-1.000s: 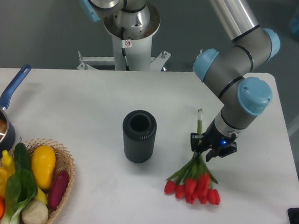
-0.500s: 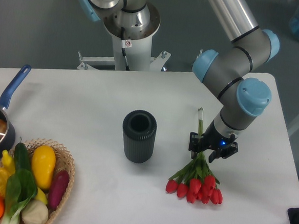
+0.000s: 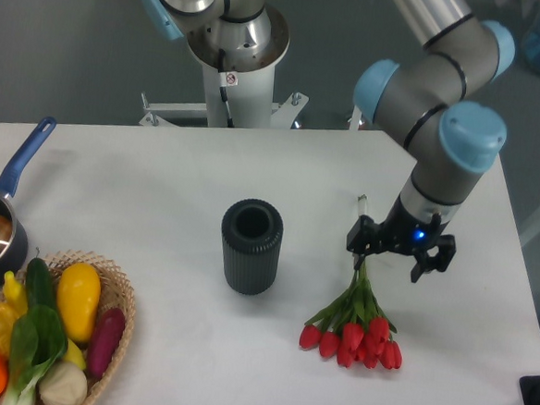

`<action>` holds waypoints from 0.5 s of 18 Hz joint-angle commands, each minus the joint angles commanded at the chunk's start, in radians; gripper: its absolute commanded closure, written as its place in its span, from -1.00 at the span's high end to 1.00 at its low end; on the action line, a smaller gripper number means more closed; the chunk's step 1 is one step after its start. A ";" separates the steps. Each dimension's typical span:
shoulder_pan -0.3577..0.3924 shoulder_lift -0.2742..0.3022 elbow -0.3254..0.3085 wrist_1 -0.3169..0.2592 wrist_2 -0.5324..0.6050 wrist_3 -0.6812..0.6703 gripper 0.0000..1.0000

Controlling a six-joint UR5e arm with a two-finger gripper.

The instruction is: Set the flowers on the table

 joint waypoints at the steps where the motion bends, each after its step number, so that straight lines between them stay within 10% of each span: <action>1: 0.000 0.012 -0.001 0.003 0.002 0.012 1.00; 9: -0.011 0.159 -0.034 0.001 0.106 0.296 1.00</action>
